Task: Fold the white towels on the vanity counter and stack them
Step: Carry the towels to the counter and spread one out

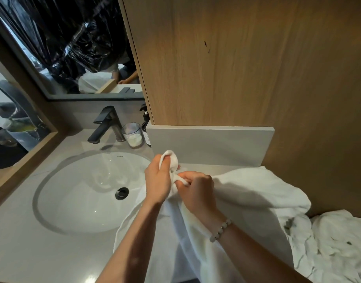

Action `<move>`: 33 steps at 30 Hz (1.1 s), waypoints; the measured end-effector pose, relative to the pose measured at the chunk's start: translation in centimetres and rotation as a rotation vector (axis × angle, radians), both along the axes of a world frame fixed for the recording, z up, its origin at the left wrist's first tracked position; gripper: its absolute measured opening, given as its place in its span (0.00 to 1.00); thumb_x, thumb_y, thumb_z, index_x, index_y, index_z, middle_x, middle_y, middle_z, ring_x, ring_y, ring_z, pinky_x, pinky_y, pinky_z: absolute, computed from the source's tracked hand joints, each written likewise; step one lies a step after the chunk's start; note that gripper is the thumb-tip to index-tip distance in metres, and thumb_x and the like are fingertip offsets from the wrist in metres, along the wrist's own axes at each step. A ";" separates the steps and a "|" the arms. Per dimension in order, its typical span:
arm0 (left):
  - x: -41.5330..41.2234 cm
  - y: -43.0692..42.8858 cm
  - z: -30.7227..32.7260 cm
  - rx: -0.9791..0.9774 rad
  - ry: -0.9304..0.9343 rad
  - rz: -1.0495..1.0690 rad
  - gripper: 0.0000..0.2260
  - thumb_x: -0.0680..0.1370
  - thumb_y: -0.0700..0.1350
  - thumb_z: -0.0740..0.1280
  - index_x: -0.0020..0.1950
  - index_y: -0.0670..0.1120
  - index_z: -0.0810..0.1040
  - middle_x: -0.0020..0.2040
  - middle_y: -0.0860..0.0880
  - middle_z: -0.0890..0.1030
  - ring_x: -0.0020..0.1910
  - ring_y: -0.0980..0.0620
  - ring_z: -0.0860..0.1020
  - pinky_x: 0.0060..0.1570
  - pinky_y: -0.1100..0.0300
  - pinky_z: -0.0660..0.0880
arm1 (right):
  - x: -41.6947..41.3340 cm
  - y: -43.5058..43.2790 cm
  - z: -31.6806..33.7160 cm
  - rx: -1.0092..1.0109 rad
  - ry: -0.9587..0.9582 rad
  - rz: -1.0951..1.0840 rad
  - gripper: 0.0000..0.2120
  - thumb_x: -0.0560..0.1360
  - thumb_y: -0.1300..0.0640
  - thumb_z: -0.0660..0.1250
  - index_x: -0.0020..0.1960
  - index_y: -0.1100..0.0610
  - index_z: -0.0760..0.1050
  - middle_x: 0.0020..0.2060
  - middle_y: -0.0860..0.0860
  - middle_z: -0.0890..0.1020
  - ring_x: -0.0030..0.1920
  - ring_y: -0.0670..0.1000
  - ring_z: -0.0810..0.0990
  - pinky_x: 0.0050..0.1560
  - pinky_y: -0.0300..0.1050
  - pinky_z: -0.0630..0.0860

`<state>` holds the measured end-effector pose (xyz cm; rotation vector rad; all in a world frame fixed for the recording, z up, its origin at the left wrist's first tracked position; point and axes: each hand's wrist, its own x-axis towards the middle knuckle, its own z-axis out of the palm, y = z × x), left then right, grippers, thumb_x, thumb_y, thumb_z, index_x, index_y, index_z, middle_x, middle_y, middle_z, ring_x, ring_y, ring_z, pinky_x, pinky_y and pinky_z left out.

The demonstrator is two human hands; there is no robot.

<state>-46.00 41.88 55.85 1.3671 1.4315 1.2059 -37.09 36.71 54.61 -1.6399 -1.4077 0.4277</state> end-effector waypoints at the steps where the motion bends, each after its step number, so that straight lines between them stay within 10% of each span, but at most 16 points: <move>1: 0.0 -0.1 0.0 0.015 -0.005 0.023 0.11 0.77 0.47 0.60 0.35 0.48 0.73 0.36 0.46 0.78 0.39 0.50 0.78 0.46 0.57 0.74 | -0.1 0.0 0.1 -0.008 0.003 0.011 0.06 0.70 0.59 0.69 0.44 0.55 0.84 0.40 0.51 0.85 0.43 0.52 0.82 0.43 0.35 0.69; 7: 0.2 -0.2 -0.2 0.091 0.059 0.102 0.12 0.80 0.43 0.58 0.37 0.48 0.71 0.31 0.54 0.73 0.33 0.58 0.72 0.36 0.70 0.68 | -0.1 -0.2 -0.2 -0.074 0.038 0.085 0.06 0.72 0.59 0.67 0.46 0.55 0.82 0.40 0.50 0.85 0.42 0.49 0.81 0.45 0.38 0.74; 12: -1.2 0.6 -0.8 0.096 0.073 0.147 0.15 0.80 0.45 0.58 0.34 0.45 0.70 0.30 0.52 0.72 0.32 0.53 0.71 0.37 0.62 0.69 | 1.0 0.2 0.1 -0.020 0.161 0.166 0.09 0.66 0.61 0.66 0.44 0.52 0.78 0.40 0.46 0.81 0.42 0.46 0.80 0.47 0.39 0.77; 20: -4.6 2.2 -0.2 0.034 -0.044 0.237 0.15 0.76 0.49 0.59 0.29 0.48 0.68 0.30 0.49 0.68 0.34 0.49 0.67 0.45 0.39 0.76 | 7.5 -0.2 -1.5 -0.353 -0.299 0.078 0.11 0.69 0.52 0.69 0.51 0.51 0.81 0.46 0.48 0.83 0.51 0.51 0.78 0.49 0.42 0.73; 24: -4.8 2.2 0.5 0.091 -0.023 0.216 0.16 0.78 0.47 0.58 0.35 0.37 0.66 0.33 0.43 0.68 0.35 0.49 0.67 0.39 0.50 0.72 | 6.9 -0.1 -2.1 -0.284 -0.142 0.000 0.07 0.73 0.56 0.67 0.39 0.58 0.82 0.32 0.53 0.81 0.35 0.55 0.75 0.37 0.45 0.70; 33: -1.1 0.6 0.6 0.056 0.017 -0.026 0.12 0.80 0.43 0.58 0.39 0.53 0.76 0.36 0.54 0.78 0.37 0.59 0.77 0.48 0.60 0.73 | 1.2 0.3 -0.7 -0.028 0.079 0.007 0.05 0.70 0.59 0.69 0.41 0.54 0.84 0.37 0.49 0.85 0.41 0.50 0.82 0.45 0.42 0.75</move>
